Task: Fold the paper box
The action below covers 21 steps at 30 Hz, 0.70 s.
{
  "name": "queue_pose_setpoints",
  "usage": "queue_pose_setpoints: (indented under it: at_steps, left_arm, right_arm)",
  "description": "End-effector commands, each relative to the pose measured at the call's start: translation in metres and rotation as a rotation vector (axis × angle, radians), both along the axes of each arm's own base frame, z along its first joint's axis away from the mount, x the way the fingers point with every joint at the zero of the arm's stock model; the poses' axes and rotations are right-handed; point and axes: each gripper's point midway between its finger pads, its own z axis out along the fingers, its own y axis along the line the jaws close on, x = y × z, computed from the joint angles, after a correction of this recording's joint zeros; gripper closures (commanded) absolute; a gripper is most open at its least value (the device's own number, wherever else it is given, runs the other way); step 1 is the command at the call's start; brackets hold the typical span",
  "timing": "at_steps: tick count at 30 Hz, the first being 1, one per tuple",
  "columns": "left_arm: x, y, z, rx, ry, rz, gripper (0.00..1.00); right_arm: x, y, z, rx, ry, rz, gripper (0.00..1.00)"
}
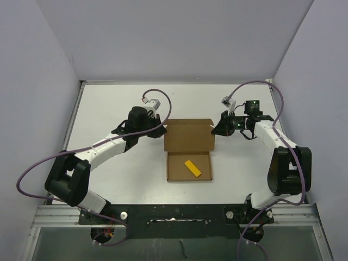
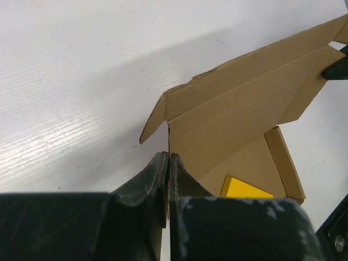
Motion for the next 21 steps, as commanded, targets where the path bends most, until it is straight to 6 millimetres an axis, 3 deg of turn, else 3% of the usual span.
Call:
queue_pose_setpoints:
  at_steps: [1,14,21]
  left_arm:
    - [0.015,-0.021,0.039,-0.031,-0.120,0.016,1.00]
    - [0.032,-0.049,0.074,-0.034,-0.312,0.148,1.00]
    - [0.042,-0.072,0.079,-0.006,-0.341,0.168,1.00]
  right_arm:
    - [0.011,0.000,0.027,-0.013,-0.128,-0.026,1.00]
    - [0.033,-0.027,0.044,-0.142,-0.280,-0.264,1.00]
    - [0.046,-0.038,0.056,-0.226,-0.385,-0.430,1.00]
